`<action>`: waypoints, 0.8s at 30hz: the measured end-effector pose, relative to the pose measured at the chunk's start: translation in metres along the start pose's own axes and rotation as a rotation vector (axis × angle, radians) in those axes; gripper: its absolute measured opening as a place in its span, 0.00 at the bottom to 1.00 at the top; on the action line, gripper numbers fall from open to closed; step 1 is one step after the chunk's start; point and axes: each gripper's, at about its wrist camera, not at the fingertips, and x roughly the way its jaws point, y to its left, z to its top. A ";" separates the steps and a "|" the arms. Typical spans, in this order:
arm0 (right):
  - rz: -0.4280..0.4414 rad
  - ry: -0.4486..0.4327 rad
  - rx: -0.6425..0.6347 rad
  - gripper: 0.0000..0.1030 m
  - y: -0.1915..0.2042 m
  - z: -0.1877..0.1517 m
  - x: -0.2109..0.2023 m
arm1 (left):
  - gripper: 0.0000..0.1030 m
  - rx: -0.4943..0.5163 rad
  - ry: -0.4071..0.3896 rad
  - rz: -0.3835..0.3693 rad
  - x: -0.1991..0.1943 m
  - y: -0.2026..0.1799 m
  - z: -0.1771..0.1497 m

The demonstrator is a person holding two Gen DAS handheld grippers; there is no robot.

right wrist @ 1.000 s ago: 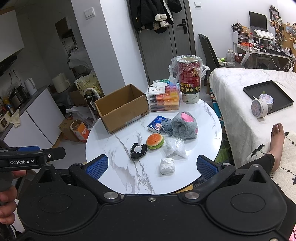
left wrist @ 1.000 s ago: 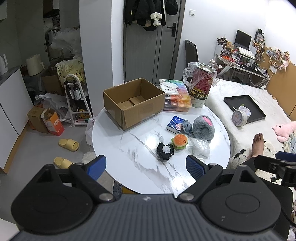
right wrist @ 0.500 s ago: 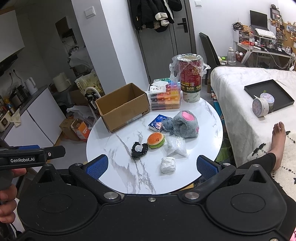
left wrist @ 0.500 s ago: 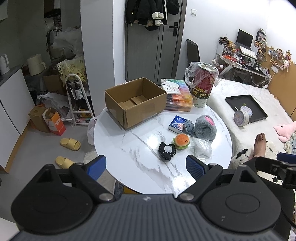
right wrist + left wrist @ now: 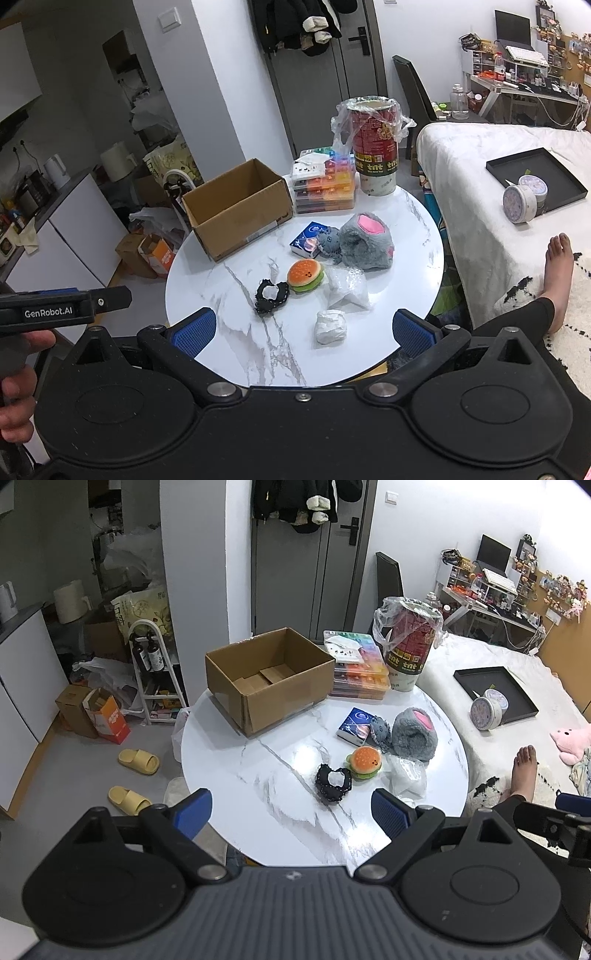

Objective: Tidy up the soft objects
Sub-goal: 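Lower the left tool onto the black lace scrunchie while the right tool approaches the white tissue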

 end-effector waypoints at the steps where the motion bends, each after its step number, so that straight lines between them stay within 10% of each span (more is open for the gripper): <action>1: 0.000 0.000 0.007 1.00 -0.003 0.000 0.002 | 0.89 0.001 0.004 0.001 0.004 0.000 0.001; 24: 0.014 0.115 0.089 0.93 -0.034 -0.005 0.070 | 0.86 0.020 0.093 -0.057 0.093 -0.010 0.002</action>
